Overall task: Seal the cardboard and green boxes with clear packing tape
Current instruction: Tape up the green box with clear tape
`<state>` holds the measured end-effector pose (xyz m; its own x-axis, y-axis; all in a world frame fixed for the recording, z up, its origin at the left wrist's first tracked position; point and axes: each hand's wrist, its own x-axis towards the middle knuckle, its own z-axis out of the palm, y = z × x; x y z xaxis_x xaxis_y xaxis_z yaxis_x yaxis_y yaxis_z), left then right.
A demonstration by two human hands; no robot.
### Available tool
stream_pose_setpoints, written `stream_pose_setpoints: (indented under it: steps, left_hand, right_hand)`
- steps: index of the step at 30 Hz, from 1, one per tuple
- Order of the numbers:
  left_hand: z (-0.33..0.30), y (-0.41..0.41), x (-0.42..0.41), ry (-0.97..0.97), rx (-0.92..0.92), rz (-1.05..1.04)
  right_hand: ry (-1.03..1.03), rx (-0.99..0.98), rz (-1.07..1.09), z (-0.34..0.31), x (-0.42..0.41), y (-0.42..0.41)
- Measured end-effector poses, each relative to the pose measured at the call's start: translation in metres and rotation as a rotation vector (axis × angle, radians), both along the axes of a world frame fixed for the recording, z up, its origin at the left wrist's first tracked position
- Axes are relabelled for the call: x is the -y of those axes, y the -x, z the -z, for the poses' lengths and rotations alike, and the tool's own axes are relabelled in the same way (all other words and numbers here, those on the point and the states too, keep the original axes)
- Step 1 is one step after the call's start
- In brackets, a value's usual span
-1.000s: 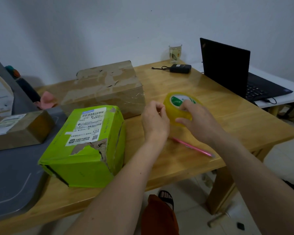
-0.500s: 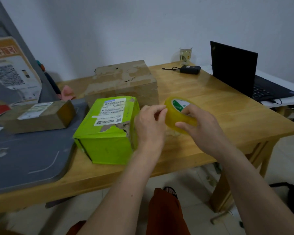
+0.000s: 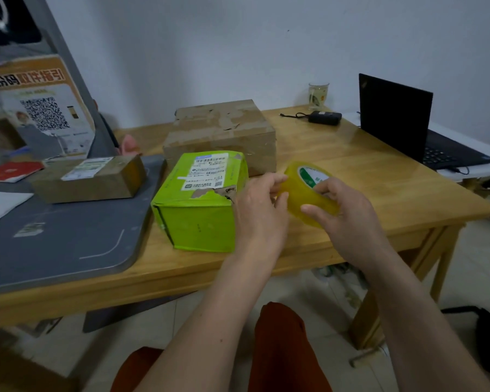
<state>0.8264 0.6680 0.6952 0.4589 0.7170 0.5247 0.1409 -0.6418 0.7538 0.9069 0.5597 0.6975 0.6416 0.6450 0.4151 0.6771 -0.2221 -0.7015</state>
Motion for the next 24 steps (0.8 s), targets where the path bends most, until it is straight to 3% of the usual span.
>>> stream_pose_setpoints:
  steps: [5,18,24]
  left_hand:
    - [-0.002,0.004,0.002,0.118,0.029,0.014]
    - [0.0,-0.003,0.012,0.079,0.025,-0.048]
    - [-0.007,0.001,0.017,0.172,-0.054,0.06]
  right_hand:
    - [0.024,0.014,0.012,0.003,0.009,0.003]
    - [0.056,0.004,0.021,0.007,0.013,0.003]
    - [0.046,-0.08,0.021,0.01,0.006,-0.002]
